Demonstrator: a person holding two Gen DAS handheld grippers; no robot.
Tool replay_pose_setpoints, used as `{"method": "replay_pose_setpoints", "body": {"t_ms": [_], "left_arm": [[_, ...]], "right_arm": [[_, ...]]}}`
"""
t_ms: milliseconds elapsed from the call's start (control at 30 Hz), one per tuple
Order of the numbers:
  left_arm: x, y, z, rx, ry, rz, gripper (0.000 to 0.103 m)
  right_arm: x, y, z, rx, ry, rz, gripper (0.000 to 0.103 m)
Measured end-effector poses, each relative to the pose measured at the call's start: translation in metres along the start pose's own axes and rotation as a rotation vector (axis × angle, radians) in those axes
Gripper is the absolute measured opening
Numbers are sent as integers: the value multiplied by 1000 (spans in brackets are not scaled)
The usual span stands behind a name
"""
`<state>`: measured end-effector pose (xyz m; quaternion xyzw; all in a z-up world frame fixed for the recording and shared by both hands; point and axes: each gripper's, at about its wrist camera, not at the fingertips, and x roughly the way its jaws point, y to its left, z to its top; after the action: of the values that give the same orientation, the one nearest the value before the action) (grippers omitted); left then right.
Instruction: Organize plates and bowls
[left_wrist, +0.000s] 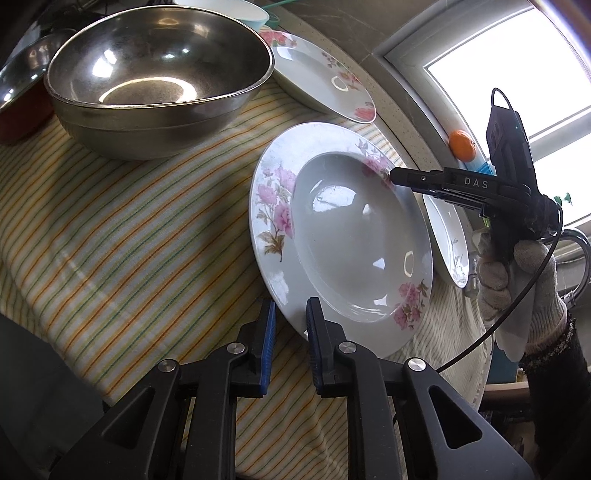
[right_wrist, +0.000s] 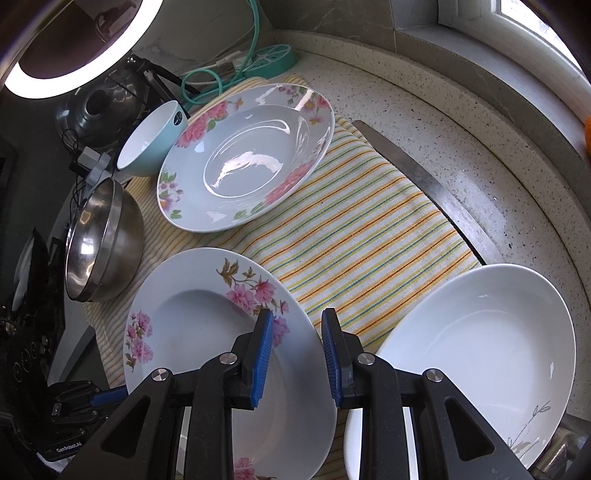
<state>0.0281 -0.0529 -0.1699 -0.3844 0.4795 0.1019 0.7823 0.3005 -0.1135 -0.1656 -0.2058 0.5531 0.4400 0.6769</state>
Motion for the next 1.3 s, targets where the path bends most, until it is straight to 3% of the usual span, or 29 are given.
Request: {"method": "replay_pose_setpoints", "body": {"t_ms": [700,1300], "left_arm": [[-8,8,9,35,1,47,14],[-20,23,18,109,7,96,15]], "right_arm": [[0,5,-15,28,40,19,24],[-5,22,-68,153,35,52,24]]}}
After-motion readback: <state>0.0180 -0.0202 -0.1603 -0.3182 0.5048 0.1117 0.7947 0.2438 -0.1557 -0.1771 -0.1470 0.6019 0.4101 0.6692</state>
